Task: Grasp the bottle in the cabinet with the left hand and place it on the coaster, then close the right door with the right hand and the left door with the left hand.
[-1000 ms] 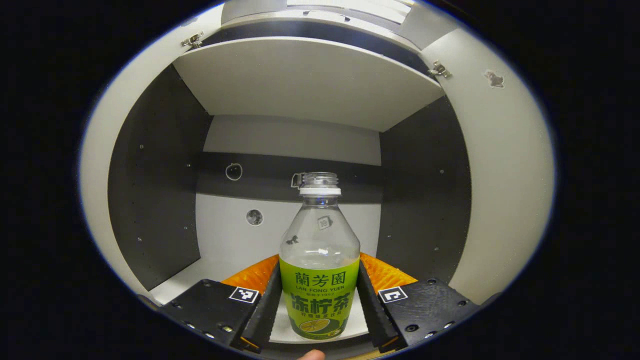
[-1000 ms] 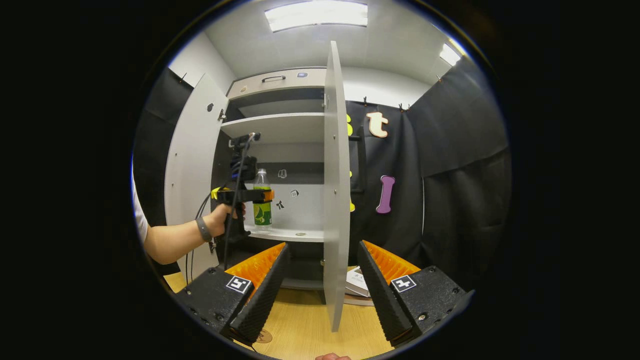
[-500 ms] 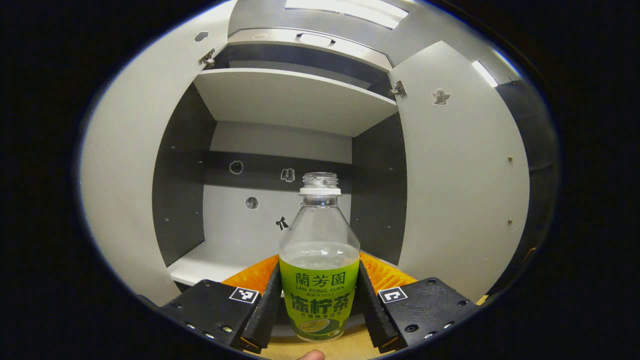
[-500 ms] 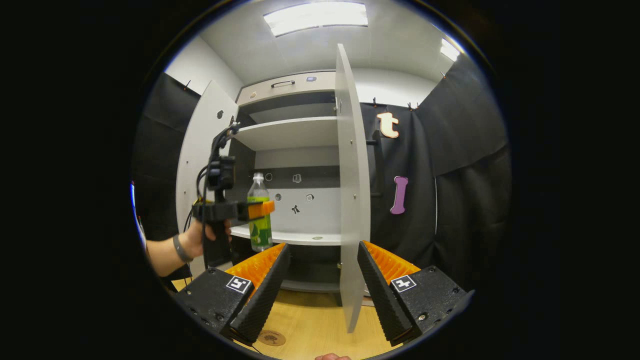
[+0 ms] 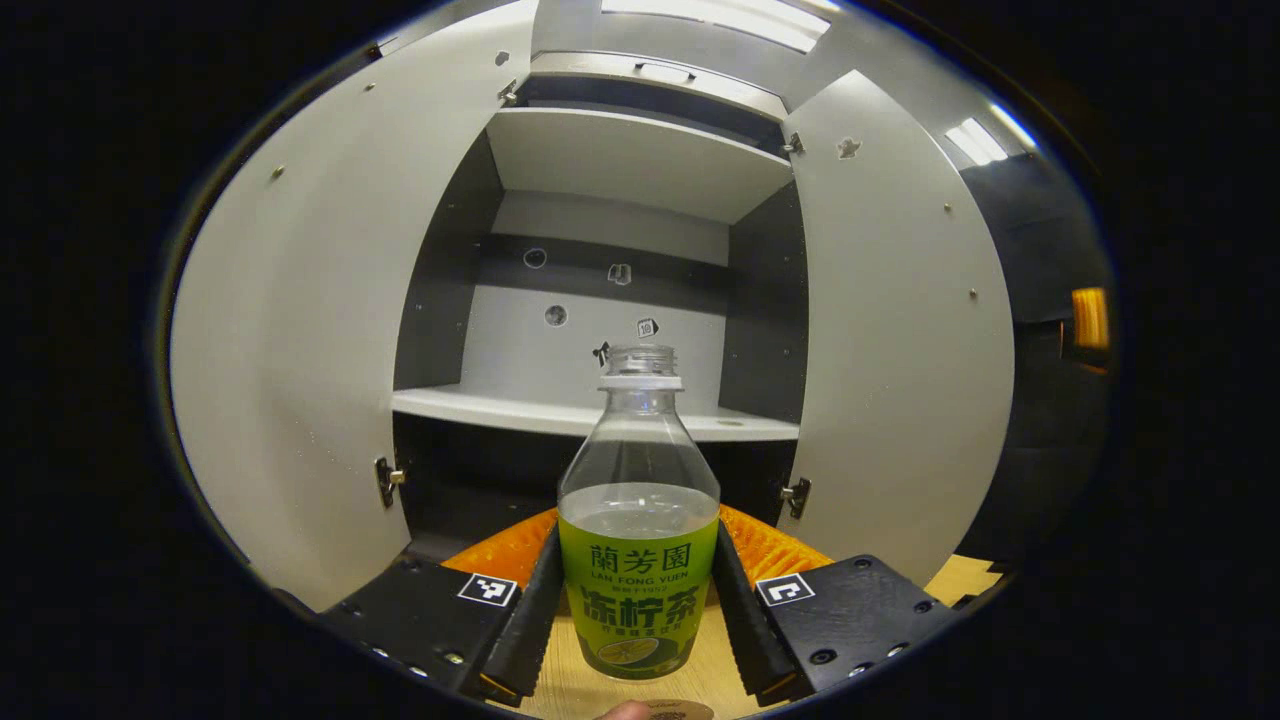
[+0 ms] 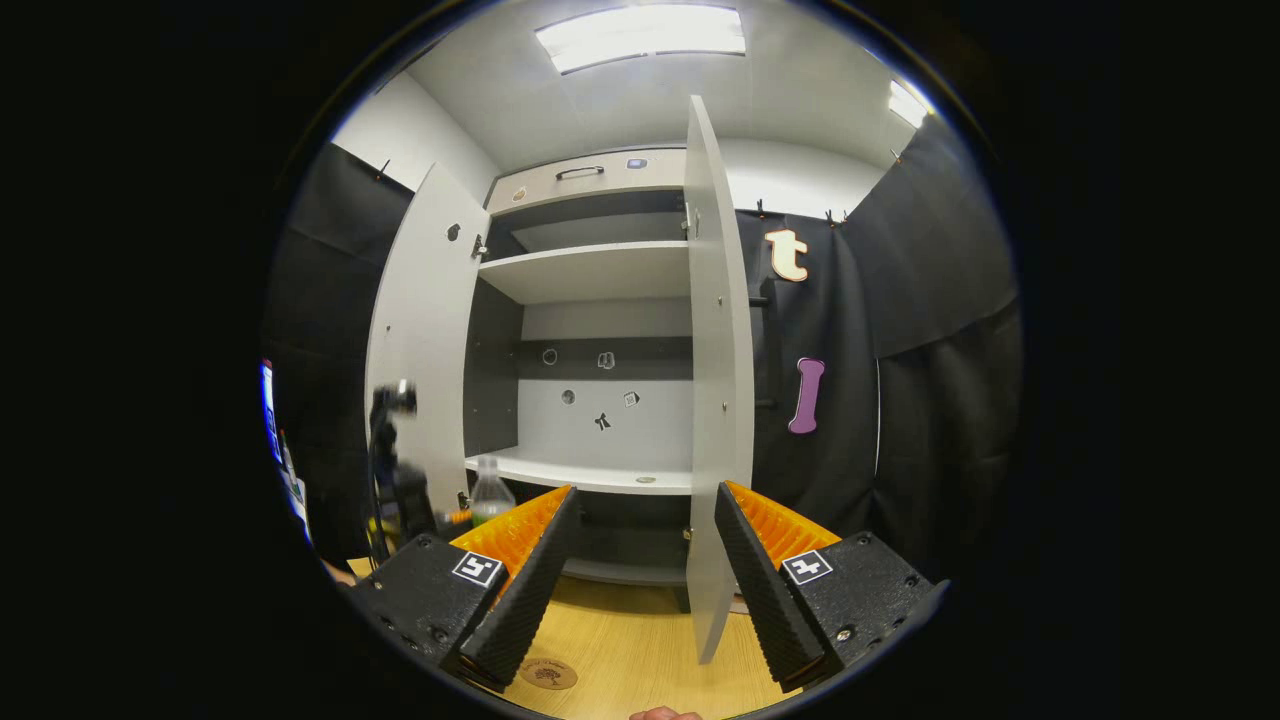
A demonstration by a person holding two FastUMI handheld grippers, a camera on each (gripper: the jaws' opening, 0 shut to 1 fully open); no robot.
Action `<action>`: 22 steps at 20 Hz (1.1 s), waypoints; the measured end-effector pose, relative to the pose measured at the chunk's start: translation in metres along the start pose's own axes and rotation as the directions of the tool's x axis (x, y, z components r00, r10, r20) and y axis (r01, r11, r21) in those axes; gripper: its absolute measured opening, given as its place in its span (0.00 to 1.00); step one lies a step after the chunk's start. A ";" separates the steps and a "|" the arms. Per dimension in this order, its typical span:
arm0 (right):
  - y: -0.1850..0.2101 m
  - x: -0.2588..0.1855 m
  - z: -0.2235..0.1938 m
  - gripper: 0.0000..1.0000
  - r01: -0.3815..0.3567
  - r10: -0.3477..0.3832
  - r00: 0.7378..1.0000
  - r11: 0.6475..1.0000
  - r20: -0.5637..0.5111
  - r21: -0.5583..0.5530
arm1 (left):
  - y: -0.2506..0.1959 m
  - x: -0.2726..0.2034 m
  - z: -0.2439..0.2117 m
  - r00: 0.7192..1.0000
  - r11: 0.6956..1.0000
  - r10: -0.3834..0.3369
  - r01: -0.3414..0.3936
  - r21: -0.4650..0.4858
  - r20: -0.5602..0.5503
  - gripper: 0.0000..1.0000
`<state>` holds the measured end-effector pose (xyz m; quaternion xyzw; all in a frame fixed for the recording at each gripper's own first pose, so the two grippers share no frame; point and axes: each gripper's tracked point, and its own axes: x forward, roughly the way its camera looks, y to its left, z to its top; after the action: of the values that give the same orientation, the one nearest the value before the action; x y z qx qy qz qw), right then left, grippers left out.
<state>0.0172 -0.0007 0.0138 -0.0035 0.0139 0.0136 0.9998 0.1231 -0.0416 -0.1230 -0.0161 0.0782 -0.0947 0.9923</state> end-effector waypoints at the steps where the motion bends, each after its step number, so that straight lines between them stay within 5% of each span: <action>1: 0.001 -0.002 0.001 0.84 -0.001 0.001 1.000 1.000 -0.001 -0.001 | -0.003 -0.007 -0.017 1.000 1.000 0.007 -0.007 0.003 -0.005 0.72; 11: -0.009 -0.016 0.003 0.83 0.037 -0.038 0.999 0.999 -0.025 -0.041 | -0.025 -0.034 -0.122 0.998 0.995 0.063 -0.061 0.077 -0.025 0.72; 22: -0.009 -0.007 -0.003 0.84 0.033 -0.036 0.998 0.998 -0.060 -0.045 | -0.024 -0.031 -0.135 0.996 0.997 0.071 -0.069 0.045 -0.047 0.72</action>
<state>0.0105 -0.0101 0.0109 -0.0259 0.0437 -0.0035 0.9987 0.0676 -0.0611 -0.2505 0.0104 0.1007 -0.0618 0.9929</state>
